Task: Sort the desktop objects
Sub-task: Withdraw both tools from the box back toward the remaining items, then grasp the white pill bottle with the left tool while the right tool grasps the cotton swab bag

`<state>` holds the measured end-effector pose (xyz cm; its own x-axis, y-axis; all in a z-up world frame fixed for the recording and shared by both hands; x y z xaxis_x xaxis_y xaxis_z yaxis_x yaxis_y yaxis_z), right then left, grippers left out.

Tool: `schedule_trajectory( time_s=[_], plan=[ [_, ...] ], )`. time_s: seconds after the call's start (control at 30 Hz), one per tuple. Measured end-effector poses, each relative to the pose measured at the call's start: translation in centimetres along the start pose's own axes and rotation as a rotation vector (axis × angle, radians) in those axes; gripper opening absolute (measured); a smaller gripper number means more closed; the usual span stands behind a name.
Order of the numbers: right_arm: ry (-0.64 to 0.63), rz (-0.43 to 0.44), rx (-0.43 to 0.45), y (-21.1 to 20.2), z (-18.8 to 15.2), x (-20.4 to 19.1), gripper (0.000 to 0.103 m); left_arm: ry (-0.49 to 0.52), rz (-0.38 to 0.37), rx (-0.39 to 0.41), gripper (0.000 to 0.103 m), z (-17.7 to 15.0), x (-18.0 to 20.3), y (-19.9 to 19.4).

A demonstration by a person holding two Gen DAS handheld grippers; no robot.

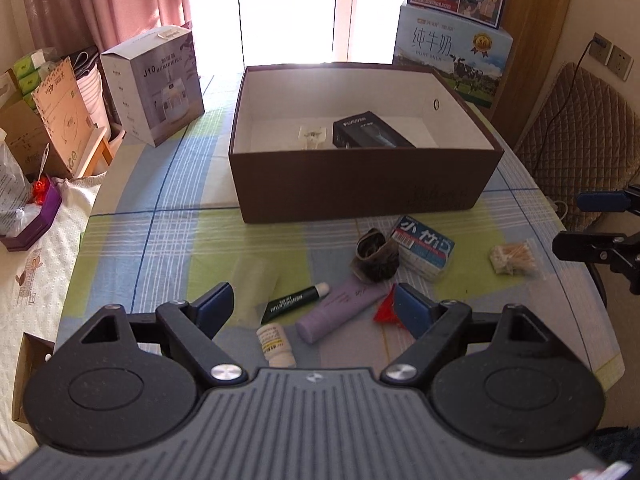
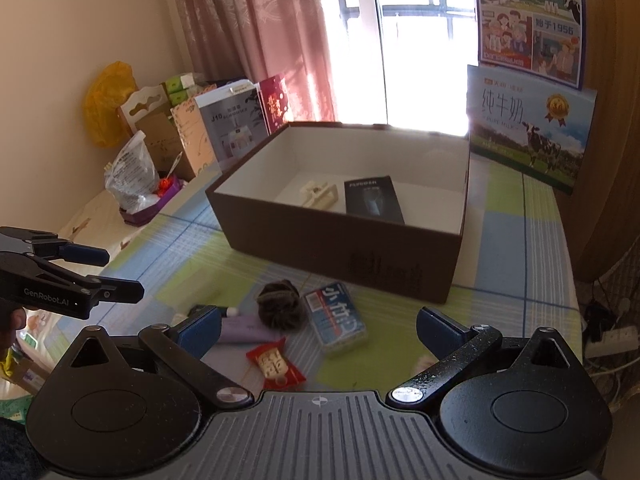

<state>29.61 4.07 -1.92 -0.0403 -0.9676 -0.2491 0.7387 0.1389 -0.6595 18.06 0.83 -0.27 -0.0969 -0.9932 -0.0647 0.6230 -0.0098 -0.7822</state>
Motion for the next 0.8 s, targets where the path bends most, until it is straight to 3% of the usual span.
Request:
schedule_trajectory(
  time_s=[0.8],
  plan=[
    [0.069, -0.084, -0.083, 1.6, -4.1, 3.3, 0.101, -0.019, 0.027, -0.111, 0.083, -4.1, -1.4, 3.0]
  ],
)
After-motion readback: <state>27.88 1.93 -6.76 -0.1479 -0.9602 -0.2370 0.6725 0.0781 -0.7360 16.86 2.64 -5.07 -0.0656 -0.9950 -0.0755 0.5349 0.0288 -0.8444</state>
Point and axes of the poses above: each gripper's, at about its wrist camera, not at the fingertips, and y roughly the way its jaws point, x to its right, z to its top, the point moved 1 cm from there along y, roughly the way its jaws point, and after that the axes turned 6 degrees about z, right-handed, at the moved point
